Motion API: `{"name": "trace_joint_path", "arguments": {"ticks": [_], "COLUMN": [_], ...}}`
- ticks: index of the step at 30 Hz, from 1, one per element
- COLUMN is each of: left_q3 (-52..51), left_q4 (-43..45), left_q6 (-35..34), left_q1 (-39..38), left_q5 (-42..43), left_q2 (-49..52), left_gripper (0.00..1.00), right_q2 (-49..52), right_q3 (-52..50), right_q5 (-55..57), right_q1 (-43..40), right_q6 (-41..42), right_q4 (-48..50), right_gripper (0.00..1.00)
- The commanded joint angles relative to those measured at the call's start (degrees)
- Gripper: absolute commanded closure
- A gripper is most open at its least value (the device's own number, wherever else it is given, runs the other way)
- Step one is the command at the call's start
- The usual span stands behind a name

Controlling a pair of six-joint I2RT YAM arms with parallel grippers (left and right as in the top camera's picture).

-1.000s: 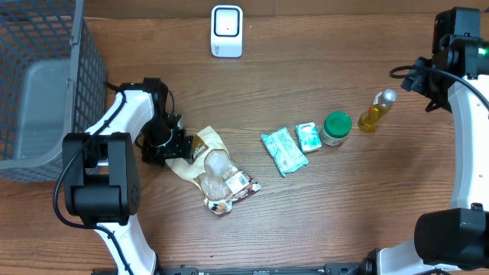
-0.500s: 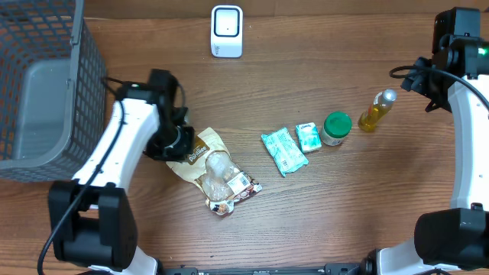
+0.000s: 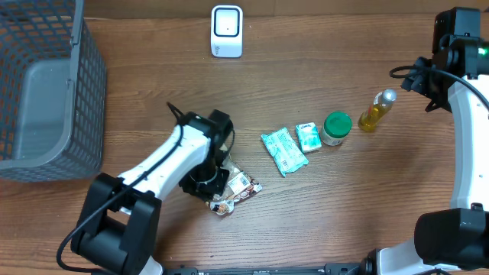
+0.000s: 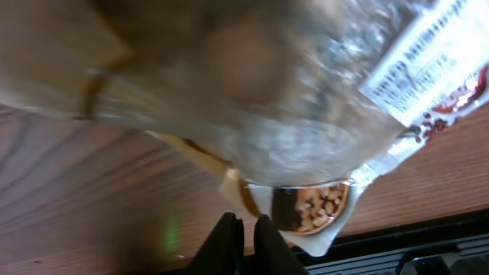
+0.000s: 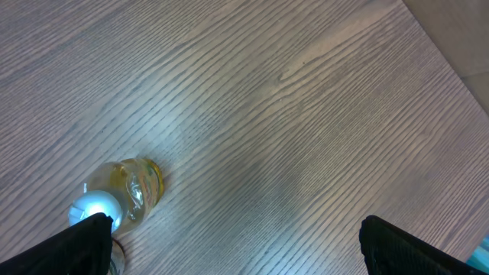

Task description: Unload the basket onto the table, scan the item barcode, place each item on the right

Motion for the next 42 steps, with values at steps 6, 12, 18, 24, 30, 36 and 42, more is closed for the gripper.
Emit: {"name": "trace_joint_path", "arguments": {"ticks": [6,12,18,24,30,36,42], "left_q3": [-0.6,-0.6,-0.6,0.3,8.8,9.6,7.1], "left_q4": [7.3,13.7,17.8,20.0,13.6,13.6,15.4], "left_q6": [-4.9,-6.1,-9.4,-10.1,-9.7,-7.3,-8.6], "left_q1": [-2.5,-2.5,-1.0,3.8,10.5,11.3,10.6], "left_q5": [0.0,-0.3,-5.8,-6.3,-3.6,-3.4,-5.0], "left_q2": [0.3,0.3,0.3,0.3,0.3,0.6,1.2], "left_gripper": [0.96,0.94,0.96,0.96,0.93,0.53,0.32], "right_q2": [0.0,0.0,0.0,0.0,0.0,0.0,0.0], "right_q3": [0.4,0.4,0.4,0.4,0.4,0.4,0.4], "right_q5": [0.1,0.1,0.1,0.1,0.1,0.1,0.1], "right_q1": [0.0,0.0,0.0,0.0,0.0,0.0,0.0], "right_q6": [0.5,0.5,0.5,0.5,0.5,0.5,0.5], "right_q4": [0.3,0.3,0.3,0.3,0.3,0.3,0.3], "right_gripper": [0.00,0.00,0.00,0.00,0.00,0.00,0.00]}}
